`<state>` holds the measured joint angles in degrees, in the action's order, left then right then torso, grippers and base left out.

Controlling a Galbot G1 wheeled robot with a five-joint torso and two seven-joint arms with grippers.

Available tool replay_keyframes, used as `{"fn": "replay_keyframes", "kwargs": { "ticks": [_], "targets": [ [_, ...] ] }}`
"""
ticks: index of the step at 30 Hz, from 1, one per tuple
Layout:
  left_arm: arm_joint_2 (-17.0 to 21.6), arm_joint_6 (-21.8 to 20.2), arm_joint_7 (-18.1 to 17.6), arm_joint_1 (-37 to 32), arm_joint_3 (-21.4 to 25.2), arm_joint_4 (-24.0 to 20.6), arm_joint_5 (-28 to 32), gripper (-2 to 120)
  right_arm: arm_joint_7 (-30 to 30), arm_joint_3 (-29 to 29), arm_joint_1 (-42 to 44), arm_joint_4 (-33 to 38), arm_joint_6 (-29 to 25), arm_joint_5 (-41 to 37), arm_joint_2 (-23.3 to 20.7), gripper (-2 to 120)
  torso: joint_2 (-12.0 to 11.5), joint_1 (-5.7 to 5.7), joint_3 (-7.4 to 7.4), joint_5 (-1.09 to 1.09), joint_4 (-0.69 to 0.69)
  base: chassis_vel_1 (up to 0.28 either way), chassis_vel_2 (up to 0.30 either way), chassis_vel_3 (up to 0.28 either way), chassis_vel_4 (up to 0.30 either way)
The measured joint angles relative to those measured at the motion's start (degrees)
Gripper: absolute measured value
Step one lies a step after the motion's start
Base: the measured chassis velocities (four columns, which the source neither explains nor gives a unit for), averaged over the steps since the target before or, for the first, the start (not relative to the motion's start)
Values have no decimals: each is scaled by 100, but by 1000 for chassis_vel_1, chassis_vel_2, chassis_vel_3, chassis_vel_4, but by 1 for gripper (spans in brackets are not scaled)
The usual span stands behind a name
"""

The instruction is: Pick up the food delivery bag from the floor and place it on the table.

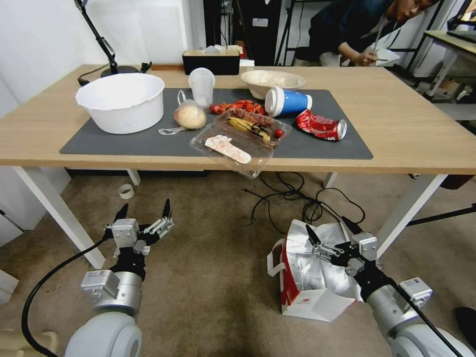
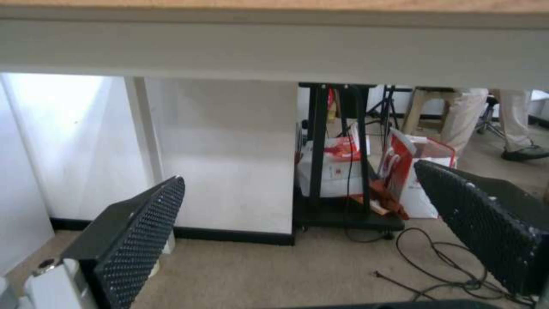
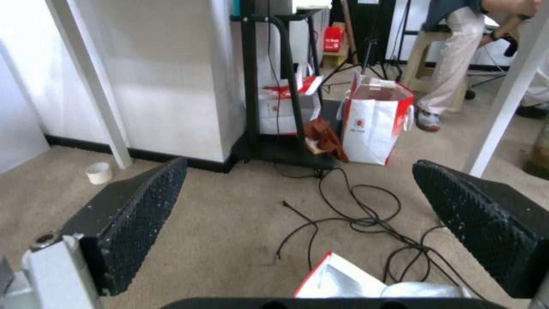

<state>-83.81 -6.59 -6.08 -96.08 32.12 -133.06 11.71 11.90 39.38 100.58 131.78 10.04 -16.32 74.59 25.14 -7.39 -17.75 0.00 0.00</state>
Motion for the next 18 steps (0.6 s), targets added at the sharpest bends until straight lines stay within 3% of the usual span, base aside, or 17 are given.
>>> {"fn": "replay_keyframes", "kwargs": {
  "ticks": [18],
  "targets": [
    [-23,6,48,-49,-14,-3,-25,100,-4,37,-25,-45,6,-23,-32,100,-435,146,291,0,0,0,0,0,0]
  ]
}}
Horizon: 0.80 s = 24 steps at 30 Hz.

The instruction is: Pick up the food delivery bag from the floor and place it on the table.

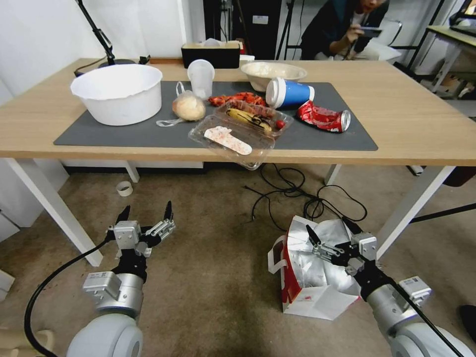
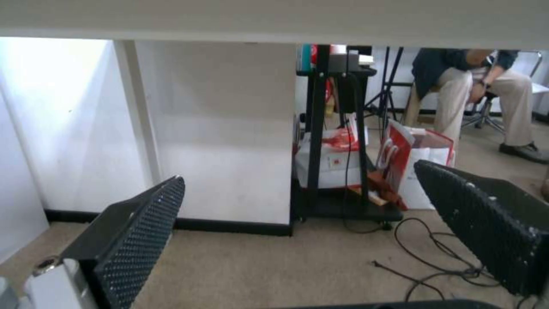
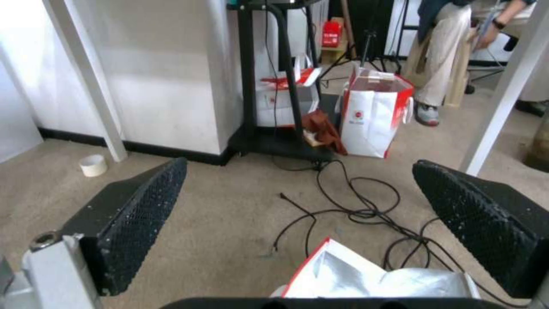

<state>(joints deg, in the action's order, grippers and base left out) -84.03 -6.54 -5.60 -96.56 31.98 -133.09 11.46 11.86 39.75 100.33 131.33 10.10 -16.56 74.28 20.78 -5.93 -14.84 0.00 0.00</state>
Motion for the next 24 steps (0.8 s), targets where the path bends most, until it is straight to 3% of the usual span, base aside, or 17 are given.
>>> {"fn": "replay_keyframes", "kwargs": {
  "ticks": [24],
  "targets": [
    [17,9,0,-22,-6,-28,-2,100,-21,46,38,51,0,-9,11,100,-528,157,370,0,0,0,0,0,0]
  ]
}}
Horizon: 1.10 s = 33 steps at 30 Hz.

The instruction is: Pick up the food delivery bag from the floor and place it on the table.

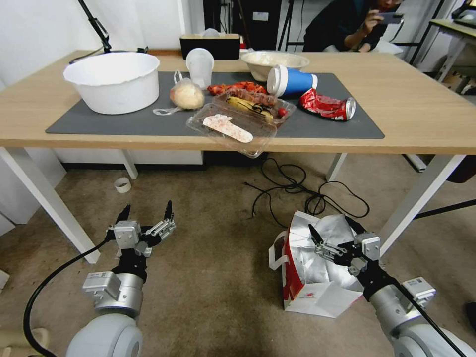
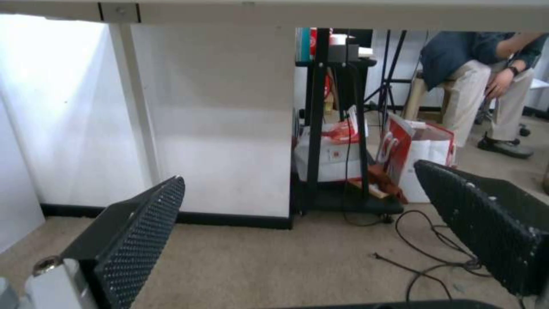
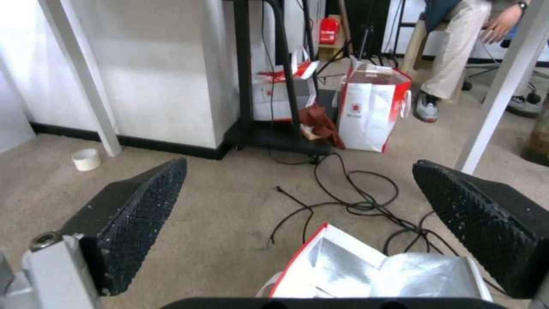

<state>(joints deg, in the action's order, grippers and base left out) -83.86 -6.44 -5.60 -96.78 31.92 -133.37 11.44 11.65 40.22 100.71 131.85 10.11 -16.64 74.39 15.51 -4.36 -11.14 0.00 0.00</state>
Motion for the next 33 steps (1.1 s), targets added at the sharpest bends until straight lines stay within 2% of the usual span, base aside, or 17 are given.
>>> {"fn": "replay_keyframes", "kwargs": {
  "ticks": [33],
  "targets": [
    [21,8,4,-4,11,-13,12,100,-12,3,-29,1,7,-10,-16,100,-749,169,579,0,0,0,0,0,0]
  ]
}}
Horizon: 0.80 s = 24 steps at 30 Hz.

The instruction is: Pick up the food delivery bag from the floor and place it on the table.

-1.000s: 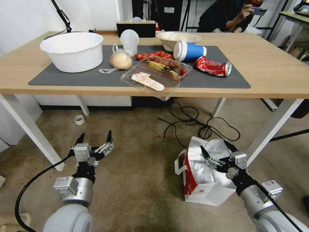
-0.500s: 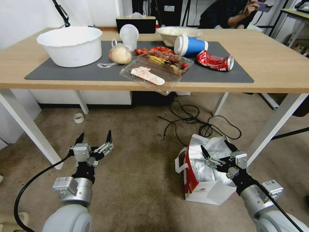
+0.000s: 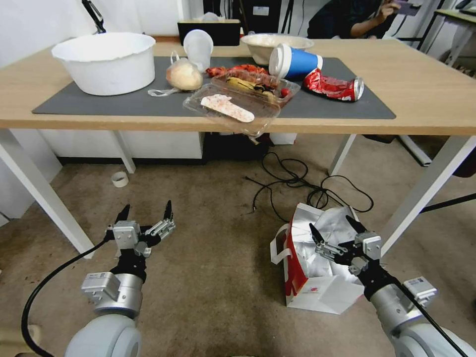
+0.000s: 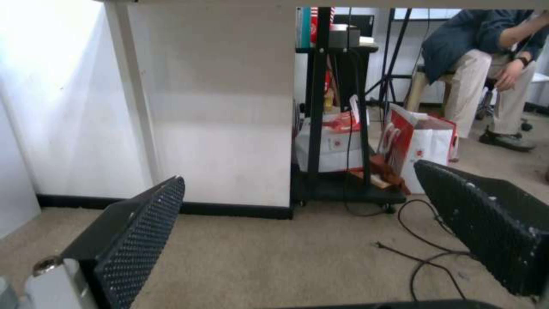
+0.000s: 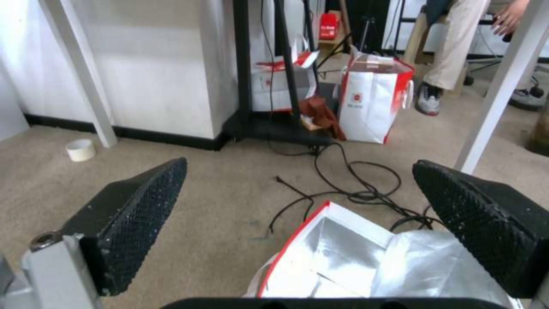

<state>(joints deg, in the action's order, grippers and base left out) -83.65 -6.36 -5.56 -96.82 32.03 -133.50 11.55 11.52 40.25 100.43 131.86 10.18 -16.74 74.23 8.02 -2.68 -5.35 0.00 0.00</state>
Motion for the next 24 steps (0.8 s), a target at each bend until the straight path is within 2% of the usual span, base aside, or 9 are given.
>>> {"fn": "replay_keyframes", "kwargs": {
  "ticks": [4,9,17,24],
  "targets": [
    [0,0,0,3,1,7,1,100,0,-2,-7,-12,2,0,-2,100,-45,12,33,0,0,0,0,0,0],
    [-3,0,0,10,1,20,4,100,-1,-4,-22,-36,12,0,-18,100,-214,36,179,0,0,0,0,0,0],
    [1,0,0,1,10,18,12,100,-1,-13,-16,-37,15,1,-7,100,-354,52,305,0,0,0,0,0,0],
    [0,6,1,-15,9,-7,13,100,-1,-4,17,-2,15,5,3,100,-537,59,478,0,0,0,0,0,0]
  ]
}}
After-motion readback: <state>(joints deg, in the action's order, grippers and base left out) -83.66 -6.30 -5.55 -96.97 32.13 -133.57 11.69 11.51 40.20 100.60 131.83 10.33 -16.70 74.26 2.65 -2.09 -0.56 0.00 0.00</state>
